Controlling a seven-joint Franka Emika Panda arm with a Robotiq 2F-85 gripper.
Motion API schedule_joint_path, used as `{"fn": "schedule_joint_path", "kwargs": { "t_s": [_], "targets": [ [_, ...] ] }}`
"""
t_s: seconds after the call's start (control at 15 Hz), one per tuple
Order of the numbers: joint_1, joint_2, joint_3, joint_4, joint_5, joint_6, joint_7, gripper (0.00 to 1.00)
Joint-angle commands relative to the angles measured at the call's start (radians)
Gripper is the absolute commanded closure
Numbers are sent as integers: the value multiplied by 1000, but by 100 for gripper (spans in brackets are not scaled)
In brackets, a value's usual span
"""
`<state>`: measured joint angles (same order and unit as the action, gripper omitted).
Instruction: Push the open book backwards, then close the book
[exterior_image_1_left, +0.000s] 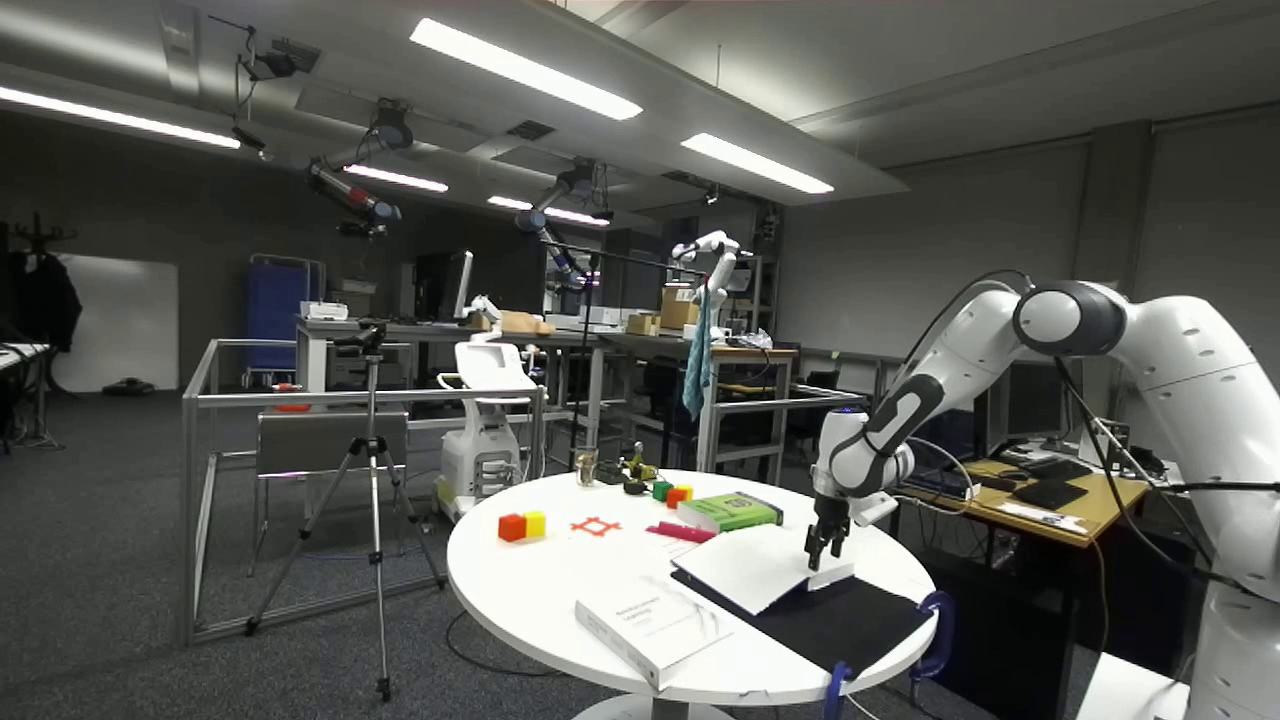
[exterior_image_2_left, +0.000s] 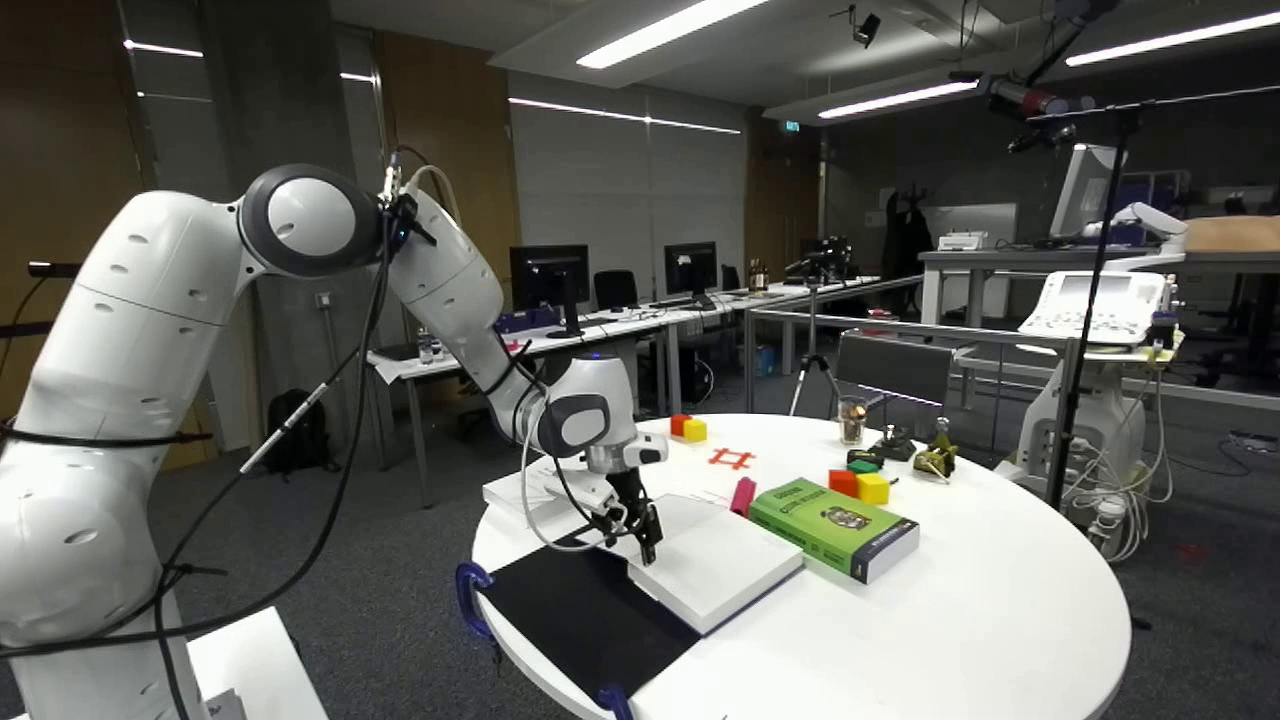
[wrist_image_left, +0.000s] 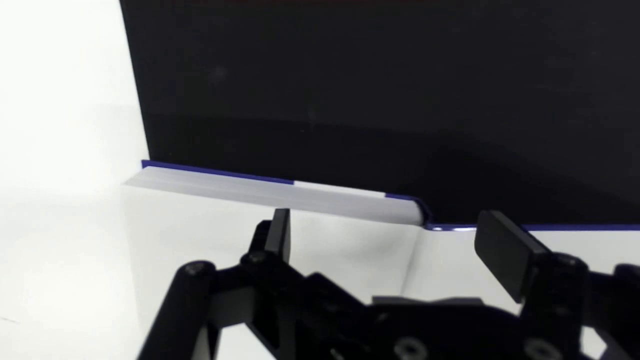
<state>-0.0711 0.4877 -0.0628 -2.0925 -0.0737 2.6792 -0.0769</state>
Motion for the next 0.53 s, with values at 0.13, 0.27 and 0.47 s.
{"fn": "schedule_joint_path", "kwargs": {
  "t_s": [0.13, 0.27, 0.47],
  "targets": [
    [106, -204, -14, -132, -144, -161, 15, 0],
    [136, -263, -13, -175, -252, -207, 10, 0],
    [163, -327, -5, -227, -419, -229, 14, 0]
  ]
}}
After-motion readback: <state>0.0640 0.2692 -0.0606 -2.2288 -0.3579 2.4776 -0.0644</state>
